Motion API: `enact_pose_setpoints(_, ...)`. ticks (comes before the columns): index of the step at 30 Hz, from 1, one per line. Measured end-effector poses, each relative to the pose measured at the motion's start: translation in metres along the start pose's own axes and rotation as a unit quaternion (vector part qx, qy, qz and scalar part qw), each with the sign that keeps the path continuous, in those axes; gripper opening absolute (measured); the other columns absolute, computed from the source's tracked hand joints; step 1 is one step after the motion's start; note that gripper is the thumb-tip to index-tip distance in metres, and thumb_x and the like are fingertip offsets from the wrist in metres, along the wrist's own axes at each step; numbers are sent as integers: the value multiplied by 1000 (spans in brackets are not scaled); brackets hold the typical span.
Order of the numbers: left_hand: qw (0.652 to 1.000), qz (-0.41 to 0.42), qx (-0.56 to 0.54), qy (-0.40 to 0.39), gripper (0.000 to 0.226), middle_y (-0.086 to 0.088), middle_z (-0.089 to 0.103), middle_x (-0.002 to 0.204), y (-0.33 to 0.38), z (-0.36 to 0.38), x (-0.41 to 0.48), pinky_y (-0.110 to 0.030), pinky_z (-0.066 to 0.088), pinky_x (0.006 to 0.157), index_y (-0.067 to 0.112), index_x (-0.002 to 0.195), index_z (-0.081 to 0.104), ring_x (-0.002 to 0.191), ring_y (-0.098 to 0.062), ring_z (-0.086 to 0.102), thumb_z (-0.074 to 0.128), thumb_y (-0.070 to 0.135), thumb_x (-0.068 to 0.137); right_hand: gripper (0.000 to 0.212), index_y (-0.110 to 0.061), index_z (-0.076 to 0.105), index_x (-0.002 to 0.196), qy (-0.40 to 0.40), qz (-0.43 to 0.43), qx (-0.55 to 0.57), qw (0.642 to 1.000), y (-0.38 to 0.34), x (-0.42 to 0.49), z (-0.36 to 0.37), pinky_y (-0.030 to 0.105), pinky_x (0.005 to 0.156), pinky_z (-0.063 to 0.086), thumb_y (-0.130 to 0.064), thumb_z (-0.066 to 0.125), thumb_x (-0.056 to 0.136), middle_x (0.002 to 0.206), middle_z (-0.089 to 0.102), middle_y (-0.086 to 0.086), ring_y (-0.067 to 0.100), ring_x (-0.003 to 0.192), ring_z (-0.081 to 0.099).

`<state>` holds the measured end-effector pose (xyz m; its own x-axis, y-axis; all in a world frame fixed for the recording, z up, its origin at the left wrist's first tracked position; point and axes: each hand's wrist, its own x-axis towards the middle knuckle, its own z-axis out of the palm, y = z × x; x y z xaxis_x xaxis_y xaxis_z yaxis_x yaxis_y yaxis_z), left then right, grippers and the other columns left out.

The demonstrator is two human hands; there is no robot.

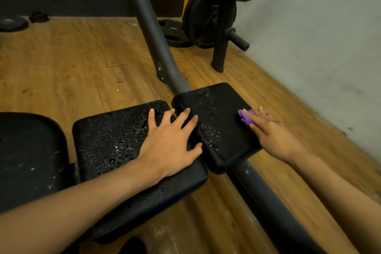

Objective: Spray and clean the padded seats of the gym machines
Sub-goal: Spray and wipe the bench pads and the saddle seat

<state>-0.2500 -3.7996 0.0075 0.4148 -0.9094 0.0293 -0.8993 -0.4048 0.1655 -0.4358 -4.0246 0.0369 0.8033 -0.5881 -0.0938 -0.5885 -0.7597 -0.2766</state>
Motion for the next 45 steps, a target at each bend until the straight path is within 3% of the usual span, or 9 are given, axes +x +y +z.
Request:
enact_pose_setpoints(6,1000,-5,-8,-12,73,9,12,169,2,-6,0,-67,3,121,37,160,18,153,-27,14,29,71,96,49,-33,29,155,49,-7,-17,999,-22,-24,19,33,122,-2,-25,37,108,165,20,3,21,154,6)
enact_pose_setpoints(11,1000,7,-3,-23,89,8,14,169,-1,-14,-1,-63,5,123,39,159,22,154,-26,13,-4,75,83,49,-32,30,155,41,-49,1,998,-23,-35,15,31,121,-4,-24,38,107,165,19,0,13,152,1)
enact_pose_setpoints(15,1000,-3,-2,-9,88,5,15,170,-10,-19,-13,-58,3,125,38,159,25,155,-27,12,-12,71,87,49,-32,32,154,48,-82,16,995,-27,-48,21,29,122,-4,-22,40,106,165,20,-1,13,152,1)
enact_pose_setpoints(21,998,5,55,-38,85,3,10,171,-31,-28,-45,-57,3,126,39,161,15,156,-29,9,-8,74,88,52,-34,26,155,30,-106,0,994,-36,-53,22,24,120,-7,-21,39,106,165,12,-6,10,152,-3)
enact_pose_setpoints(28,997,12,63,-43,81,4,11,171,-48,-18,-57,-57,8,126,40,162,12,156,-28,11,4,79,90,51,-28,23,157,-14,-95,5,995,-59,25,20,42,126,3,-21,35,108,166,11,9,25,154,-2)
enact_pose_setpoints(37,997,6,75,-29,76,4,19,168,-44,-15,-57,-61,1,124,39,161,19,155,-28,14,16,74,93,47,-23,28,157,-6,-76,-24,997,-88,156,17,48,122,-3,-24,29,110,166,10,14,32,154,-5)
enact_pose_setpoints(40,997,2,71,-25,76,4,19,169,-42,-16,-58,-60,0,125,39,160,20,155,-27,14,17,73,92,46,-23,33,155,-1,-81,-19,997,-89,154,18,48,122,-3,-23,30,110,166,15,12,31,154,-2)
enact_pose_setpoints(45,998,1,56,-26,78,4,19,169,-43,-18,-59,-59,-2,125,39,161,19,155,-27,13,15,74,92,54,-22,24,158,1,-92,24,995,-79,93,17,40,125,0,-14,35,106,167,11,11,24,155,1)
